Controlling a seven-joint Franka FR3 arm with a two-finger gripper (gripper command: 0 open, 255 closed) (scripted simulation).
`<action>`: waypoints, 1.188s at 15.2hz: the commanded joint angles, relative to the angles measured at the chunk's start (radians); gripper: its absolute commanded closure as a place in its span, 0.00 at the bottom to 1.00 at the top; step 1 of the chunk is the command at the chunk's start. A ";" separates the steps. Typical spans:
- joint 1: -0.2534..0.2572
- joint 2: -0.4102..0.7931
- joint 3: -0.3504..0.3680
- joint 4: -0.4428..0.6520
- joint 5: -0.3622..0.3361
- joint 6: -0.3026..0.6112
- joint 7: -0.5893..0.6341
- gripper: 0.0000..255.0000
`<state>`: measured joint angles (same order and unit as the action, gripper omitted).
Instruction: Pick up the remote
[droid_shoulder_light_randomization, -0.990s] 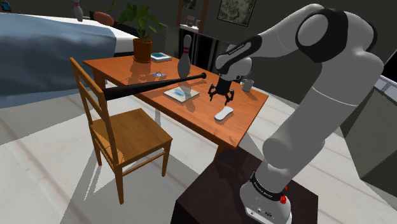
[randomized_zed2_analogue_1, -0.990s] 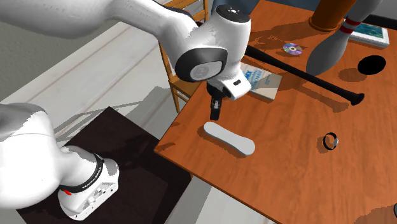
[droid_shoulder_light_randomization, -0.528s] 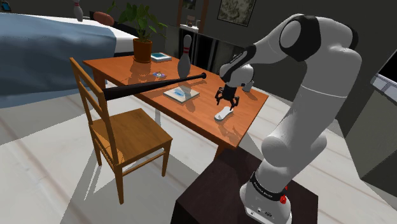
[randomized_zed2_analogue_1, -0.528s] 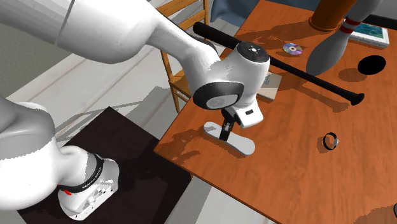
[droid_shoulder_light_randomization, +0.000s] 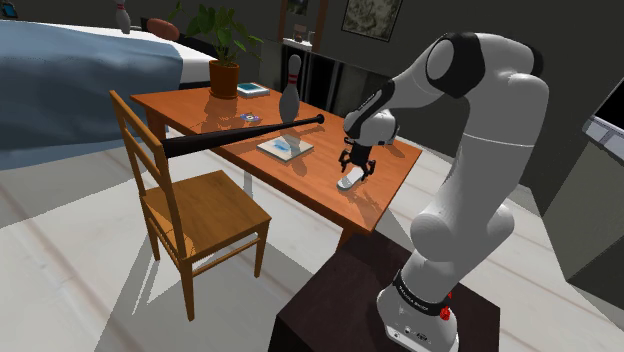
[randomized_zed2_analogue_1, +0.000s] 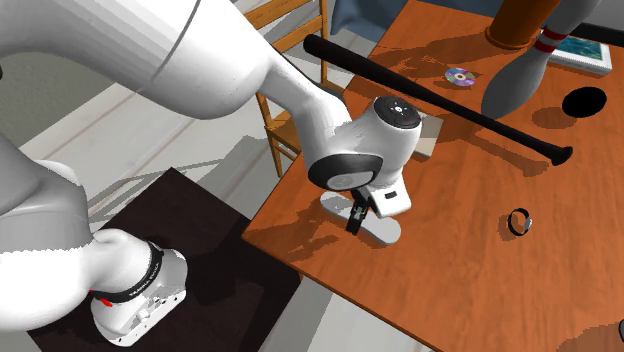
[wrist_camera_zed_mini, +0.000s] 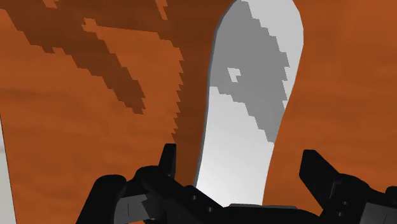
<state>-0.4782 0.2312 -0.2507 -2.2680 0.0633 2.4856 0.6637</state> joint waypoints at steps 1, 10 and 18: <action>-0.002 0.021 0.003 -0.001 0.009 0.022 -0.005 0.00; -0.002 0.024 0.004 -0.002 0.010 0.026 -0.005 1.00; 0.005 -0.045 -0.007 0.008 -0.019 -0.051 0.013 1.00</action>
<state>-0.4734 0.1978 -0.2560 -2.2629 0.0491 2.4486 0.6743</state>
